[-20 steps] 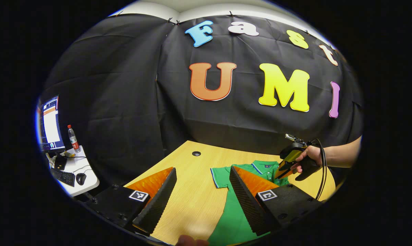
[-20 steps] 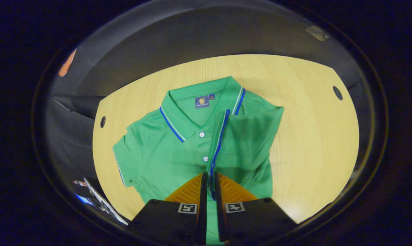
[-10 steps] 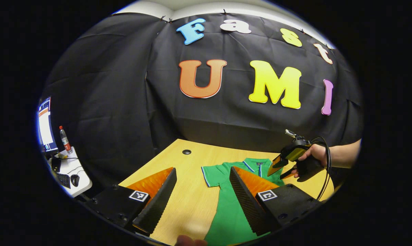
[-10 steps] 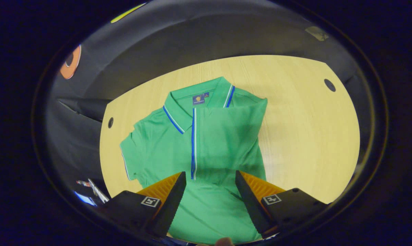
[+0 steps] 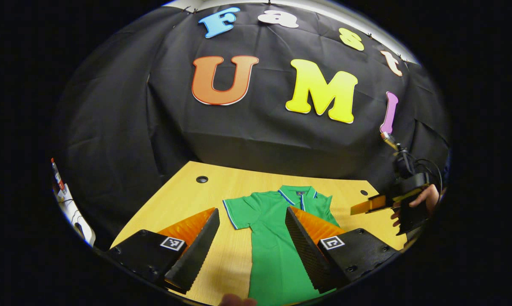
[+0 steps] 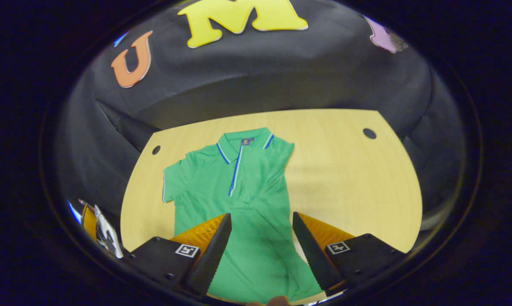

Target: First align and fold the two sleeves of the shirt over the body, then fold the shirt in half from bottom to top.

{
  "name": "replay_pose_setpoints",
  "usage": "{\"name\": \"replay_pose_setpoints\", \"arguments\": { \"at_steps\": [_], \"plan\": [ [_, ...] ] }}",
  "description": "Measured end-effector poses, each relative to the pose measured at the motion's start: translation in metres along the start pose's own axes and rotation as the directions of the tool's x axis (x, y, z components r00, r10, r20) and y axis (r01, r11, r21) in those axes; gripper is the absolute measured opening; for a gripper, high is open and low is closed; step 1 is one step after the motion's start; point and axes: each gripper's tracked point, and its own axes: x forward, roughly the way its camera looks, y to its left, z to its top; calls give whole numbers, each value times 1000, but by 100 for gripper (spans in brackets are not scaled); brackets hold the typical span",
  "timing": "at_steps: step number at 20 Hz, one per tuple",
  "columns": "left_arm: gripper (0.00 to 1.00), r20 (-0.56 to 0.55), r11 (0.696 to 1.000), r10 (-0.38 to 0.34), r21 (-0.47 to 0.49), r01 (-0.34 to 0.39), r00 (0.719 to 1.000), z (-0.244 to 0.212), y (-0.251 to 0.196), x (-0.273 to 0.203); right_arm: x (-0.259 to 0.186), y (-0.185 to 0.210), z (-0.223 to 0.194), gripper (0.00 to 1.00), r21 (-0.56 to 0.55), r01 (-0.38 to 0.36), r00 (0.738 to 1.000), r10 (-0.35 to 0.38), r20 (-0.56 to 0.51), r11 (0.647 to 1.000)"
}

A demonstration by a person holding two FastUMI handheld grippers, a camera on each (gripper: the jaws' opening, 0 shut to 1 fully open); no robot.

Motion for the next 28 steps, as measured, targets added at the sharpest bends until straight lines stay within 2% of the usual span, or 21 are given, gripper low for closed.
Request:
{"name": "replay_pose_setpoints", "arguments": {
  "at_steps": [3,6,9,13,18,23,28],
  "plan": [
    [100,-60,1000,-29,-6,28,998,-11,0,21,-46,-10,-3,93,-67,9,989,0,145,998],
    [98,-113,999,-46,-23,44,993,-22,-1,37,-89,-15,-9,93,-94,-6,965,30,262,996],
    [99,-175,996,-80,-58,71,981,-34,-2,53,-129,-21,-20,93,-74,-31,942,54,330,997],
    [99,-283,987,-136,-117,106,950,-50,3,78,-169,-40,-27,93,-93,-2,916,39,399,996],
    [99,-458,968,-207,-226,112,864,-74,16,116,-192,-62,-34,93,-51,6,910,15,413,999],
    [99,-575,934,-246,-355,34,780,-87,38,147,-200,-67,-38,93,-33,1,910,13,415,999],
    [98,-678,921,-256,-389,-41,689,-103,53,170,-202,-69,-43,93,-22,0,913,8,408,1000]
  ]
}}
